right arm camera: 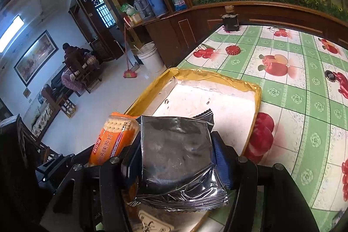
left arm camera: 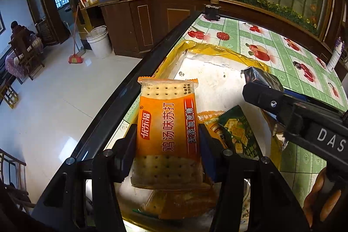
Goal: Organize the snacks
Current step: 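Lower the orange cracker pack and foil bag into the tray and open both tools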
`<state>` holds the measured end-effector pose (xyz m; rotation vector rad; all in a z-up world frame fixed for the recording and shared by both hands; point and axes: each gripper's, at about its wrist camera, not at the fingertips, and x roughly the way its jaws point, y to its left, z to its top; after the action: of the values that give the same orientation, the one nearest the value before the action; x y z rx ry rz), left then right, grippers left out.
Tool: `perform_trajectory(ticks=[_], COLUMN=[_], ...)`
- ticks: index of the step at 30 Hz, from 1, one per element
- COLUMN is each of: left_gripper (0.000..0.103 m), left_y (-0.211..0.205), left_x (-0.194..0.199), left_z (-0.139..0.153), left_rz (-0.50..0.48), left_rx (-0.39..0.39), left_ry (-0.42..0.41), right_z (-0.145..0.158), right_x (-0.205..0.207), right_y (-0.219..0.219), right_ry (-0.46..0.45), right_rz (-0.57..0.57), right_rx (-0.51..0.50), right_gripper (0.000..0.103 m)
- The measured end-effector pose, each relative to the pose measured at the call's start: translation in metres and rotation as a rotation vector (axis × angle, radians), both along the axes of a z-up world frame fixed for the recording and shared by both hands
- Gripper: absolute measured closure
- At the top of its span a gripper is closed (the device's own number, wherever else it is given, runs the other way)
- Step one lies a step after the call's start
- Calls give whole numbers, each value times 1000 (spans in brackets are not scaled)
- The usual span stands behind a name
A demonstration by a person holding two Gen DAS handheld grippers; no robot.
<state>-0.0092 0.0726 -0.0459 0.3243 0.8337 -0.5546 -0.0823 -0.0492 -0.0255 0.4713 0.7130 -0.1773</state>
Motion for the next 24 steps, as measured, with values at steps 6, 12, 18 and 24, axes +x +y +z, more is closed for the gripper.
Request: perform_trajectory(ticks=[6,12,18,24], left_gripper=[51,51,51,51], left_y=[-2,-6,-11,-14], left_x=[4,7,6,5], left_z=[-1,-3,-4,-6], left_rz=[-8,-14,-23,-28], left_rx=[-5,-1,7,16], left_ry=[-13,-16,-19,-19], right_z=[-4,-12,-18,-23], right_x=[10,15,19,20], right_y=[-1,-2,-6,-8], right_ry=[18,38,53,64], right_rz=[6,7,4,2], right_rx=[-9,-8,-1,6], right_gripper=[43,43,43,43])
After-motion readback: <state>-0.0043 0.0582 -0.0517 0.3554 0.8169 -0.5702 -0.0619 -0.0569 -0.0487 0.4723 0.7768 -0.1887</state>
